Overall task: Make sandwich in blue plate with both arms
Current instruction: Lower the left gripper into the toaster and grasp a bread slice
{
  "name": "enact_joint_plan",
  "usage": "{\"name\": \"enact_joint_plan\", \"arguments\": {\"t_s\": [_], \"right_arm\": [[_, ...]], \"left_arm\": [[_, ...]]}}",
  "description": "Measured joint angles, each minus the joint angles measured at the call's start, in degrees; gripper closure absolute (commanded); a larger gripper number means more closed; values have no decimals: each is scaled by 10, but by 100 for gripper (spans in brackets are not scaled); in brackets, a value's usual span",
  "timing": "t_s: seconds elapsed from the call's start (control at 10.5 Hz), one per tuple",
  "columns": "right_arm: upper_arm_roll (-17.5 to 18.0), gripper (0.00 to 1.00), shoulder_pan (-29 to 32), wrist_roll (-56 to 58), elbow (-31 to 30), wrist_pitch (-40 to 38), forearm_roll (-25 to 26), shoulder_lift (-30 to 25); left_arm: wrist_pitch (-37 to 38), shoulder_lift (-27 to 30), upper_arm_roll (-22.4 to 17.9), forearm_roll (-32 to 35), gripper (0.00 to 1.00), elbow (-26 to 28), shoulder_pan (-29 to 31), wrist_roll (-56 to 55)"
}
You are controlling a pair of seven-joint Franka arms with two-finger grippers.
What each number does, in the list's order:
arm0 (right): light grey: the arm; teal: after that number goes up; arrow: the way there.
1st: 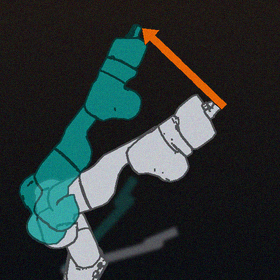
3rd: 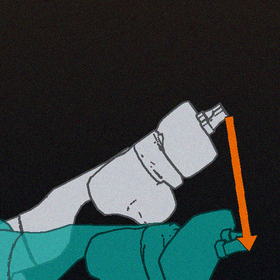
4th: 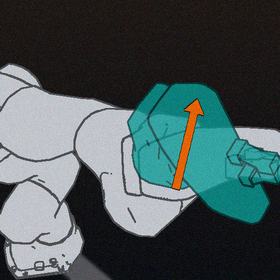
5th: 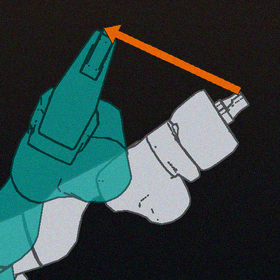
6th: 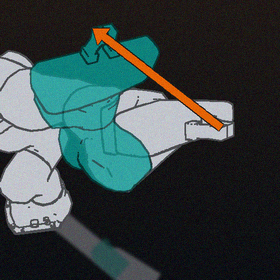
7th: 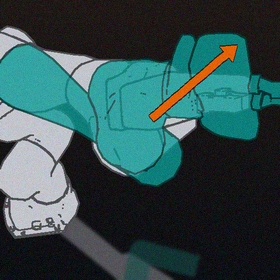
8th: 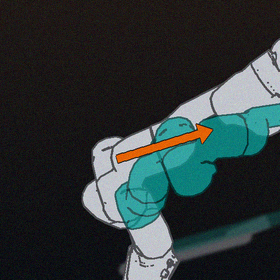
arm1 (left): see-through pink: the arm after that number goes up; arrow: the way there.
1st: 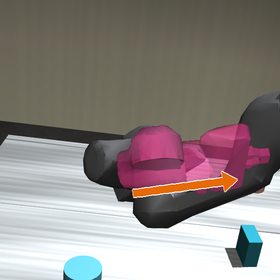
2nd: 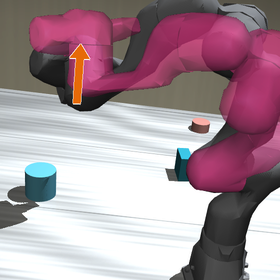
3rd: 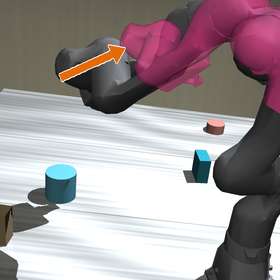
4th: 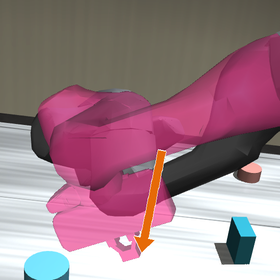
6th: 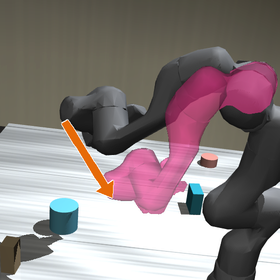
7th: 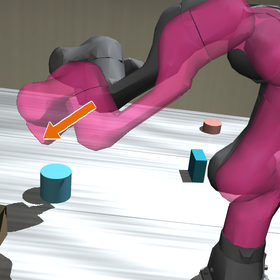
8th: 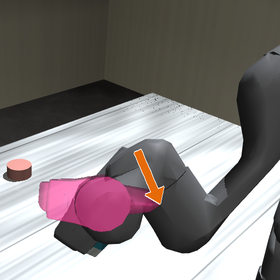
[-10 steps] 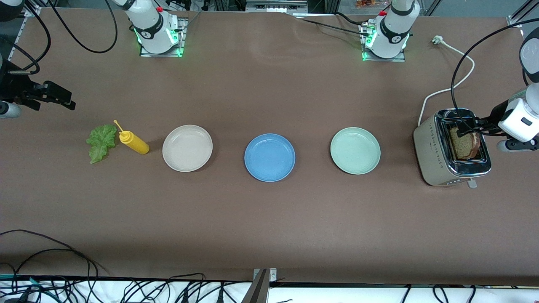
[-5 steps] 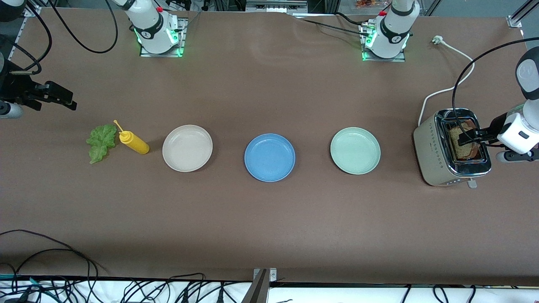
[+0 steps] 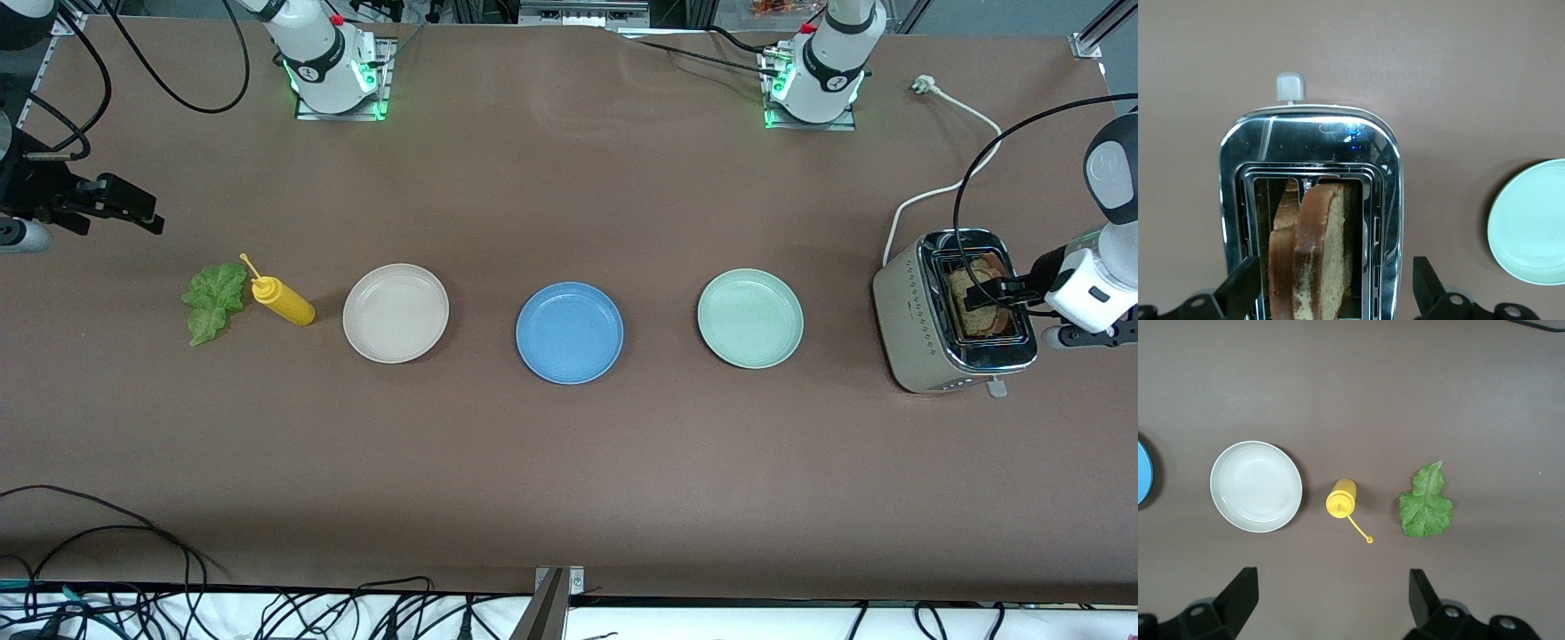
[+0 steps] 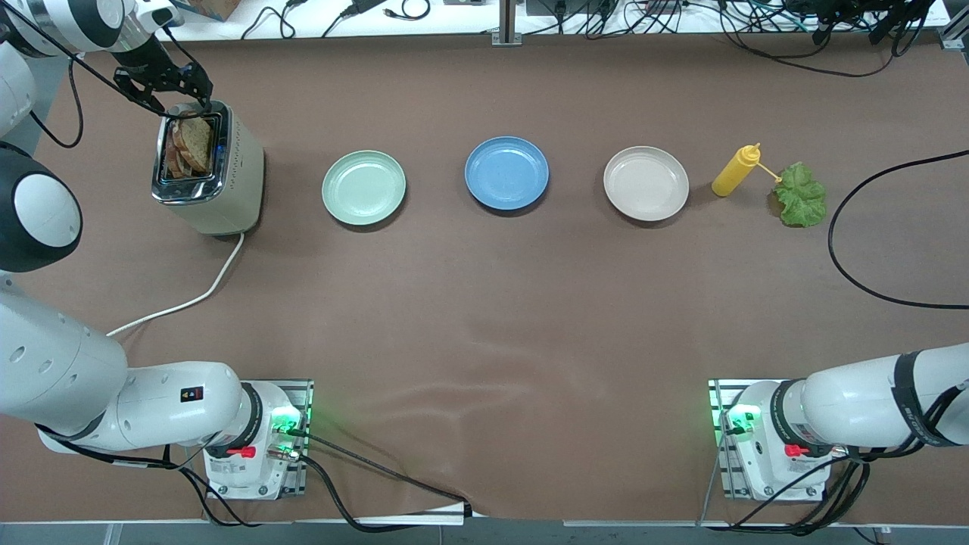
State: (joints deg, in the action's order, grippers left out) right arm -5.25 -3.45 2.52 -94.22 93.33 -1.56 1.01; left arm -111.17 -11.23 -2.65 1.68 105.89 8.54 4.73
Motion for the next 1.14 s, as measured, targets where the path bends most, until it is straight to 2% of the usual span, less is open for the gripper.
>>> {"name": "enact_joint_plan", "arguments": {"t_s": [0.19,0.38,0.67,1.14], "right_arm": [[0,0,0,0,0,0,0,0],[0,0,0,0,0,0,0,0],[0,0,0,0,0,0,0,0],[0,0,0,0,0,0,0,0]], "left_arm": [[0,-1,2,0,4,10,0,0],[0,-3,4,0,38,12,0,0],[0,-4,4,0,100,13,1,41],[1,-4,4,0,100,17,6,82]]}}
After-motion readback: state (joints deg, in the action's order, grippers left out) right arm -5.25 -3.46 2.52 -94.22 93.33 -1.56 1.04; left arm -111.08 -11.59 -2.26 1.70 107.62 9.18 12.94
